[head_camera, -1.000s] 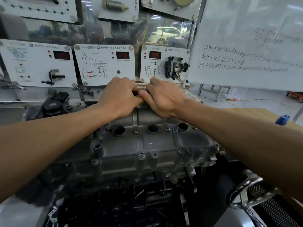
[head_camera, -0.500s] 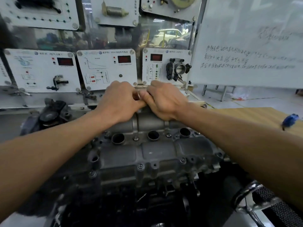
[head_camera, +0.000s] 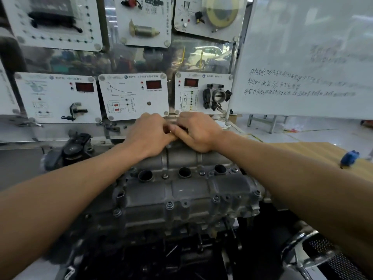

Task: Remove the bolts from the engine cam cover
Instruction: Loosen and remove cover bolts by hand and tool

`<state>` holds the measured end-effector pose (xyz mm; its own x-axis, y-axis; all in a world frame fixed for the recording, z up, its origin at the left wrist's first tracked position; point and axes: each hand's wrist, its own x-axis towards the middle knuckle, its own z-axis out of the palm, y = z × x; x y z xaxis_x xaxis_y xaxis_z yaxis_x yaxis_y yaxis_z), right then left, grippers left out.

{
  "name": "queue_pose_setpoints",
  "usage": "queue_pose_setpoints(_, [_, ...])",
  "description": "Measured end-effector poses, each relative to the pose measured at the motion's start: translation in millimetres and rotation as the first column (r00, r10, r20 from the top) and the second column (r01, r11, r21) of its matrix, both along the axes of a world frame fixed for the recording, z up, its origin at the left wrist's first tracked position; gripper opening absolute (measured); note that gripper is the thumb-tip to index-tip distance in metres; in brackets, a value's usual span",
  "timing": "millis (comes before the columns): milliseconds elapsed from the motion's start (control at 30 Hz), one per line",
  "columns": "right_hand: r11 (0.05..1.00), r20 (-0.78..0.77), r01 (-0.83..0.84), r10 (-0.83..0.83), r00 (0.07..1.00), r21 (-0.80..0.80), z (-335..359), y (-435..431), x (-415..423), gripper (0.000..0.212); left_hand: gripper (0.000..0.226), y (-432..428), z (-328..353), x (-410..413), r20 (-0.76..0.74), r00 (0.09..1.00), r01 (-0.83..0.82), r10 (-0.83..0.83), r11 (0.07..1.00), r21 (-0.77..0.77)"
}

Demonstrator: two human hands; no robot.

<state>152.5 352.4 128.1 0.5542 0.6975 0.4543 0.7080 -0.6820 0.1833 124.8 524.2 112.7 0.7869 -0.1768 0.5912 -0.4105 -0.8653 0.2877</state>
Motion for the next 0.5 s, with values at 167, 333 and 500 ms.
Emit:
queue_pose_setpoints(167, [0.991, 0.076, 0.131, -0.132, 0.988, 0.02, 7.5, -29.9, -17.7, 0.052, 0.009, 17.2, 16.2, 5.7, -0.198, 0.97, 0.177, -0.143, 0.97, 0.168])
queue_pose_setpoints(333, [0.94, -0.014, 0.277, -0.285, 0.958, -0.198, 8.5, -45.8, -24.9, 0.032, 0.011, 20.5, 27.3, 5.5, -0.247, 0.951, 0.244, -0.185, 0.94, 0.238])
queue_pose_setpoints(500, [0.973, -0.11, 0.136, -0.158, 0.981, -0.188, 18.4, -51.6, -23.0, 0.031, 0.012, 23.1, 29.6, 4.1, -0.236, 0.95, 0.266, -0.203, 0.922, 0.281])
